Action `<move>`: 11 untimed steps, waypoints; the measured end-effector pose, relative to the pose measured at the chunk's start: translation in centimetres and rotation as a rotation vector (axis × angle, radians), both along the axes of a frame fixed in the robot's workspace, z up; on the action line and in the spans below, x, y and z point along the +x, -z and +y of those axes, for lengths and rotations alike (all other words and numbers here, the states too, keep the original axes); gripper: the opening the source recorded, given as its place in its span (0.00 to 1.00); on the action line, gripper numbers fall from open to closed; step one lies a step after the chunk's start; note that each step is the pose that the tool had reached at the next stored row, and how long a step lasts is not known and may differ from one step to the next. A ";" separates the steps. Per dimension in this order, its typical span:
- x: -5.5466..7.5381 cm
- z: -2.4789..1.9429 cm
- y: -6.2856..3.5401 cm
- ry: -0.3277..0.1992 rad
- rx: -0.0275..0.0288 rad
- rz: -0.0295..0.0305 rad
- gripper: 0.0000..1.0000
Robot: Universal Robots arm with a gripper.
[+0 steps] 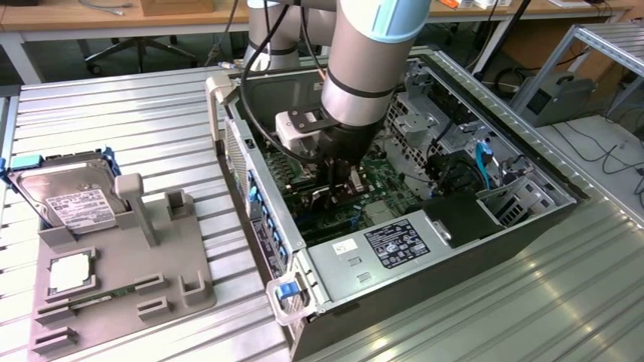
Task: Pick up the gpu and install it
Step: 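Insert the gpu into the slot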
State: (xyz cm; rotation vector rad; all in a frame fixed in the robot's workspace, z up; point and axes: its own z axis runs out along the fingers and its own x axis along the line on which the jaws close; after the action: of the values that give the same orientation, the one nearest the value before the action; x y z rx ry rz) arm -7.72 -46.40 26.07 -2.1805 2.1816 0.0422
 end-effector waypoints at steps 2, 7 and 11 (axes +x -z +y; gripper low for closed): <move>0.0 0.00 0.00 0.000 0.0001 0.0000 0.38; 0.0 0.00 0.00 0.000 0.0001 0.0000 0.27; 0.0 -0.01 0.17 0.000 -0.0006 0.0003 0.27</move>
State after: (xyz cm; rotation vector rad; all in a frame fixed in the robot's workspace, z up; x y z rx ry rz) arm -7.72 -46.41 25.90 -2.1810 2.1821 0.0419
